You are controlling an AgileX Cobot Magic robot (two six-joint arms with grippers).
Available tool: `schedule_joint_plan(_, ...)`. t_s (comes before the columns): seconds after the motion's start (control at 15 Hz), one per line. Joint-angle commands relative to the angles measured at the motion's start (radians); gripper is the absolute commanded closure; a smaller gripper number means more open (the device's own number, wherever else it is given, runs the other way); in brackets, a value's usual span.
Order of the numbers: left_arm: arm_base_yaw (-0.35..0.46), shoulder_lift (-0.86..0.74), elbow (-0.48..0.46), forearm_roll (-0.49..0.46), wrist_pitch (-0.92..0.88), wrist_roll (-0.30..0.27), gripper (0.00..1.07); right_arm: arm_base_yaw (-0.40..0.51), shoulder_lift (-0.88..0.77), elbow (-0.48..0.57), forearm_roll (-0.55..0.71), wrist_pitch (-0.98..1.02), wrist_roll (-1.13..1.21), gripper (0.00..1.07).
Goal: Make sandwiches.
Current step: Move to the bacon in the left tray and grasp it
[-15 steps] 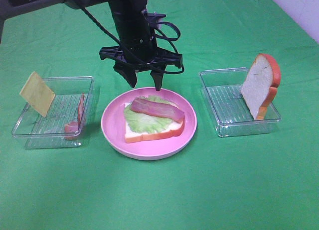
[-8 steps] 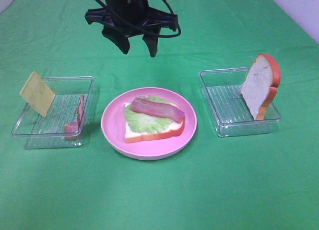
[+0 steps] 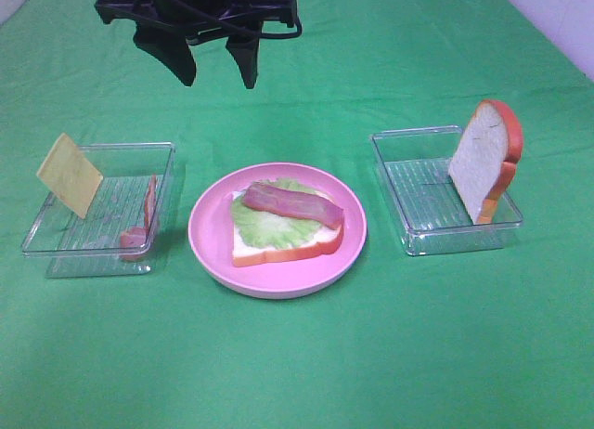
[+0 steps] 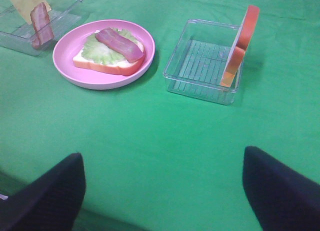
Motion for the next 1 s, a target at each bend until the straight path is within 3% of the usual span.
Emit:
schedule_joint_plan(0.07,0.028,-0.080,0.110,-0.003,0.059,-0.051,0.42,-0.003,-0.019,0.002,0.003,-0.009,-0.009,0.29)
schedule_joint_plan(0.2,0.050,-0.120,0.227,0.020,0.059,-0.090,0.42,-0.003,-0.019,0.002,0.003,-0.009,-0.009,0.29)
schedule_joint_plan(0.53,0.069,-0.127,0.402,0.078,0.017,-0.172,0.42,-0.003,-0.019,0.002,0.003,-0.009,-0.009,0.29)
schedule_joint_plan(0.67,0.069,-0.107,0.409,0.117,0.013,-0.206,0.42,-0.003,-0.019,0.002,0.003,-0.009,-0.009,0.29)
schedule_joint_plan(1.0,0.069,-0.017,0.409,0.127,-0.014,-0.207,0.42,-0.003,-0.019,0.002,0.003,-0.009,-0.009,0.29)
